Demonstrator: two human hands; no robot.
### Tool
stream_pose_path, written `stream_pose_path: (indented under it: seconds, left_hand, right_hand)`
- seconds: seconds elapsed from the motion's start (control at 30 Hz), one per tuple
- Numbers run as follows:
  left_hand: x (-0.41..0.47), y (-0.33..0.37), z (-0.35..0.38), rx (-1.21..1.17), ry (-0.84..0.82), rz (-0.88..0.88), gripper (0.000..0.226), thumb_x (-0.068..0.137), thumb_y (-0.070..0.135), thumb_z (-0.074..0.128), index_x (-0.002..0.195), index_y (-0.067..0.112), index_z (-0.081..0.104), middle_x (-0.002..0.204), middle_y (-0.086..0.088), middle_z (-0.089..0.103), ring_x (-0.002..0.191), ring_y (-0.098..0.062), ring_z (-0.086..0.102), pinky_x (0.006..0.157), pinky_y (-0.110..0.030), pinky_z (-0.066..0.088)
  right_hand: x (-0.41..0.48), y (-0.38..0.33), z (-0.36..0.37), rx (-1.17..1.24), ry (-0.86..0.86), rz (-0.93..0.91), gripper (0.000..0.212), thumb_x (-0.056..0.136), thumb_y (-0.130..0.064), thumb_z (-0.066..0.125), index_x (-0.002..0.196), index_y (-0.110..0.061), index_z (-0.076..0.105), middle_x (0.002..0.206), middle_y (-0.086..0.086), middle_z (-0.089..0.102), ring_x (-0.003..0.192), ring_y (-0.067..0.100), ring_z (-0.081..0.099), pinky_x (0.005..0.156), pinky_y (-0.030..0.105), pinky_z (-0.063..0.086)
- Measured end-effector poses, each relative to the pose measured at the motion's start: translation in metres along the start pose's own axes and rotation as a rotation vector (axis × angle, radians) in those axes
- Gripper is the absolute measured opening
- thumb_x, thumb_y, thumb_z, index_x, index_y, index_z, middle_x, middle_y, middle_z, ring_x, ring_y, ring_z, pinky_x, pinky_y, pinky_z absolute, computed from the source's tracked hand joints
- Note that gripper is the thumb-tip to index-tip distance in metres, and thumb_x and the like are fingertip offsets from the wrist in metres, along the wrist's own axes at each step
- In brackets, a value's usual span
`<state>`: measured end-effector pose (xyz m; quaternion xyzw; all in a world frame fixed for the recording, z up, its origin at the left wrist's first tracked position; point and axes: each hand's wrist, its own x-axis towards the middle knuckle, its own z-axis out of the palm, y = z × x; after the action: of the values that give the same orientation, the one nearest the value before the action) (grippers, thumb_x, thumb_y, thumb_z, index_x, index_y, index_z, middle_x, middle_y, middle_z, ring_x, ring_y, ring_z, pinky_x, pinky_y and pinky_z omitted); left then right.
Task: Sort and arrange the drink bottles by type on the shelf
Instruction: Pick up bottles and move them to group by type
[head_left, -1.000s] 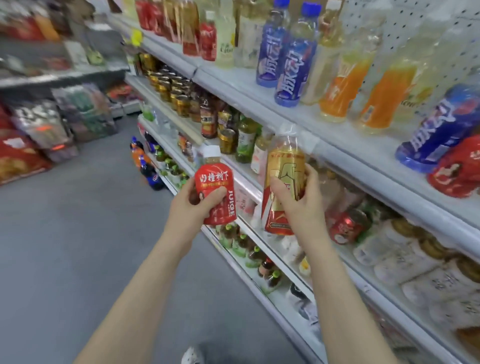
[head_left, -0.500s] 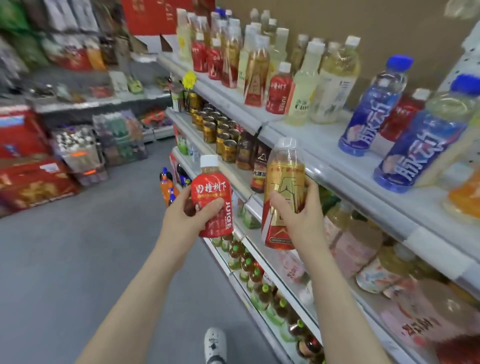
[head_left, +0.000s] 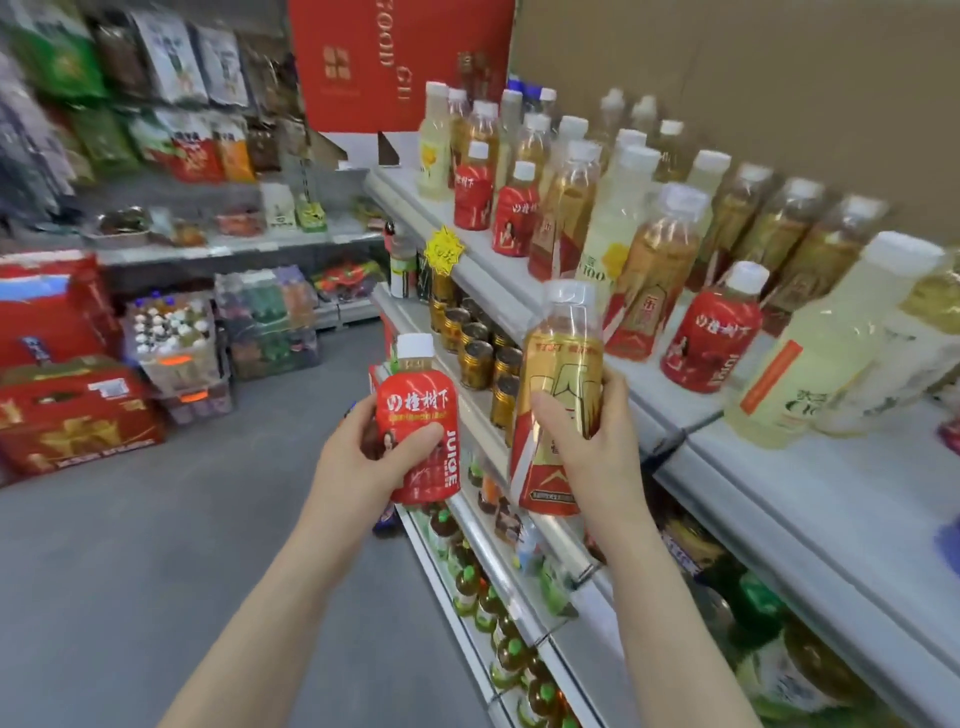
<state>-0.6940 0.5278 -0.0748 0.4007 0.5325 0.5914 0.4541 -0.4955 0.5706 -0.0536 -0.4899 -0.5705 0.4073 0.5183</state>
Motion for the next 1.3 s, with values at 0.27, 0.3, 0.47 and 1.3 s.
stream_pose_path:
  seconds: [0.27, 0.3, 0.47, 1.3]
  left_hand:
    - [0.156, 0.010, -0.054, 0.041, -0.154, 0.016, 0.087, 0.054, 0.056, 0.088, 0.129, 0.028, 0.058, 0.110, 0.003, 0.073, 0.094, -0.011, 0.072, 0.066, -0.021, 0.057]
    - [0.174, 0.014, -0.060, 0.043, -0.178, 0.011, 0.089, 0.051, 0.058, 0.085, 0.130, 0.027, 0.057, 0.110, 0.003, 0.073, 0.093, -0.011, 0.073, 0.064, -0.020, 0.057]
    - [0.260, 0.034, -0.084, 0.048, -0.313, 0.023, 0.068, 0.063, 0.041, 0.077, 0.127, 0.029, 0.056, 0.110, 0.004, 0.071, 0.090, -0.009, 0.072, 0.062, -0.014, 0.055]
    - [0.462, 0.038, -0.055, 0.074, -0.759, 0.029, 0.064, 0.060, 0.046, 0.082, 0.117, 0.042, 0.054, 0.112, 0.007, 0.070, 0.097, -0.007, 0.070, 0.079, -0.029, 0.056]
  right_hand:
    - [0.098, 0.015, 0.093, -0.017, 0.176, 0.007, 0.050, 0.084, -0.042, 0.078, 0.125, -0.042, 0.049, 0.113, -0.012, 0.069, 0.098, 0.003, 0.070, 0.083, 0.027, 0.056]
    - [0.108, 0.012, 0.104, -0.019, 0.204, 0.014, 0.047, 0.086, -0.042, 0.078, 0.122, -0.044, 0.049, 0.112, -0.013, 0.070, 0.097, 0.002, 0.070, 0.083, 0.027, 0.055]
    - [0.153, -0.001, 0.155, -0.052, 0.316, 0.039, 0.048, 0.078, -0.053, 0.073, 0.117, -0.052, 0.045, 0.099, -0.031, 0.068, 0.091, -0.004, 0.069, 0.081, 0.028, 0.056]
    - [0.263, 0.003, 0.206, -0.126, 0.767, 0.001, 0.071, 0.081, -0.049, 0.082, 0.140, -0.031, 0.047, 0.111, -0.011, 0.072, 0.099, 0.006, 0.071, 0.091, 0.039, 0.058]
